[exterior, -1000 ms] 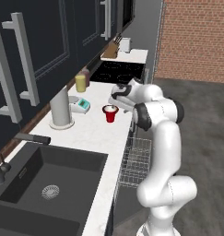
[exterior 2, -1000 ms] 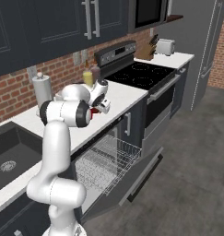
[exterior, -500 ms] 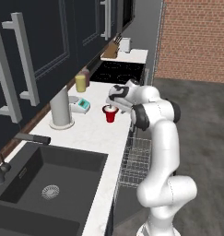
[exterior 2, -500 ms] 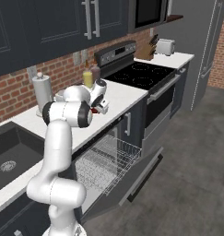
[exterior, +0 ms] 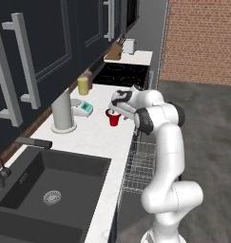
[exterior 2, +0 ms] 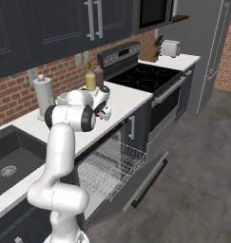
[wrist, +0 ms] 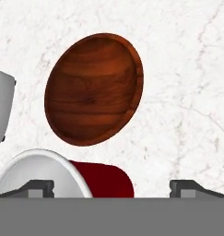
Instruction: Pick up the cup and bowl from the counter, place them in the dishwasher, and close the dishwasher door.
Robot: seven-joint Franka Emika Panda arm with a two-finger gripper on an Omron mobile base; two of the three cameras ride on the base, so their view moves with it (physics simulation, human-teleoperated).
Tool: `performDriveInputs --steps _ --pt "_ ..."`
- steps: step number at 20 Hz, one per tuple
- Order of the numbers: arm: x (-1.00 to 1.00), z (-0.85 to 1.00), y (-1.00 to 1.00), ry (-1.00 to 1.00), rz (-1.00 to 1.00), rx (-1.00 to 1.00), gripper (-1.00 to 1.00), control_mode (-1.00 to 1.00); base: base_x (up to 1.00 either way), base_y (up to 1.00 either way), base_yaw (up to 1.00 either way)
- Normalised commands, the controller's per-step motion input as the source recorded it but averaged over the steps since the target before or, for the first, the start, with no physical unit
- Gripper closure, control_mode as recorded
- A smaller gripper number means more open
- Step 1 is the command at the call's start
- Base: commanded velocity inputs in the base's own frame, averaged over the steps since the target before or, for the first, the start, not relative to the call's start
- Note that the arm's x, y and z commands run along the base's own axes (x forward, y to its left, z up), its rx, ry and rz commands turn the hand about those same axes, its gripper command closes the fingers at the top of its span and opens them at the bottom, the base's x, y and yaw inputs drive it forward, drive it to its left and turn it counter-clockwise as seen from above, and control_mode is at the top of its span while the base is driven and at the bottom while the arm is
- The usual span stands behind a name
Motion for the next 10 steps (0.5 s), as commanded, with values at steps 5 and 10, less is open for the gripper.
performDriveInputs --steps 5,10 --pt "0.0 -0.26 0.01 0.0 -0.05 0.0 1.0 -1.0 0.0 0.0 0.0" --pt "0.0 -0.16 0.02 0.0 -0.04 0.0 1.0 -1.0 0.0 0.0 0.0"
